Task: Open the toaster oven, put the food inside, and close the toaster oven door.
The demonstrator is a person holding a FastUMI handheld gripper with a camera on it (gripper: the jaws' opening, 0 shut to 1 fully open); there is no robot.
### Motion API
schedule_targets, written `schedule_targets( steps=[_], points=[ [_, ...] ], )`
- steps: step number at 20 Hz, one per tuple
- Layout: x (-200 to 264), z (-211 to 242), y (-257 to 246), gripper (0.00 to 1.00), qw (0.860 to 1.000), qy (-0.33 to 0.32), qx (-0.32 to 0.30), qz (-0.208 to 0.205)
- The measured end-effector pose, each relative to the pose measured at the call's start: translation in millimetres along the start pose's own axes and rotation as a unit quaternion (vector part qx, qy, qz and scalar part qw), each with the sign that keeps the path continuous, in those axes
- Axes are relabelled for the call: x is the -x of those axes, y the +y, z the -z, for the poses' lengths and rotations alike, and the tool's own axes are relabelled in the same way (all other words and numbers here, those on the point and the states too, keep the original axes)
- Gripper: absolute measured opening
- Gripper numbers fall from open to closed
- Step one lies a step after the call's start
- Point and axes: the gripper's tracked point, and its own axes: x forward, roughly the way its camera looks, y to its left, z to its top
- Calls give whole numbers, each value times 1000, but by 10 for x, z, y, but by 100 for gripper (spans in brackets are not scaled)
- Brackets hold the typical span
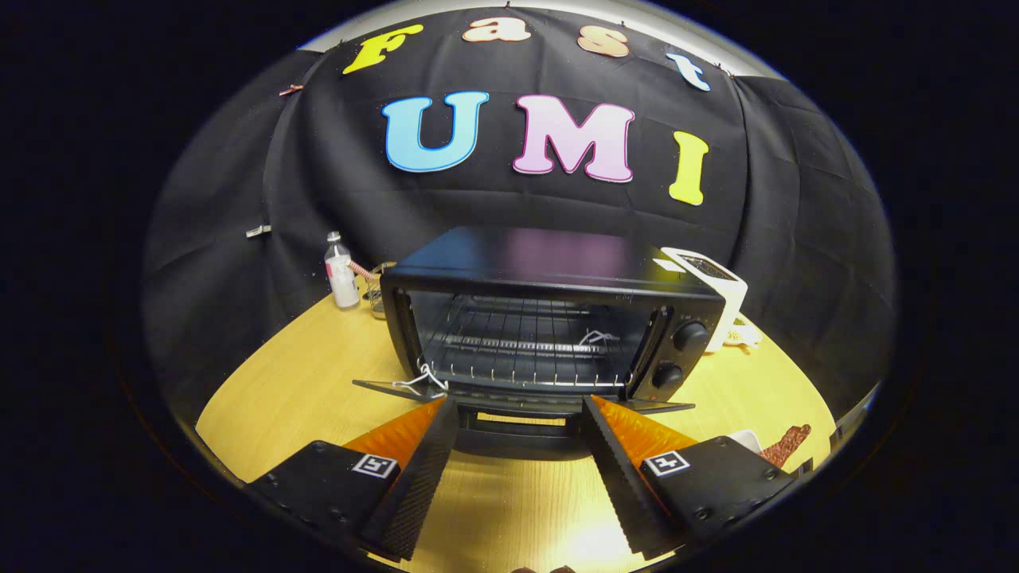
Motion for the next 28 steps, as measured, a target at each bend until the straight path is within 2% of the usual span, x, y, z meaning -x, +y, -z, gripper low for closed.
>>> schedule_targets(
  steps=[4,9,13,17,20,25,28],
  points=[
    [54,386,41,97,998,39,39,-14],
    [17,824,-26,98,994,107,-2,-25],
    [37,809,-28,98,994,105,-12,-32],
    [217,656,-58,98,995,88,-11,-45],
    [407,353,-180,98,997,54,-1,-51],
    [777,-228,-553,98,999,0,-11,-45],
    [901,-397,-886,98,999,-9,-25,-32]
  ],
)
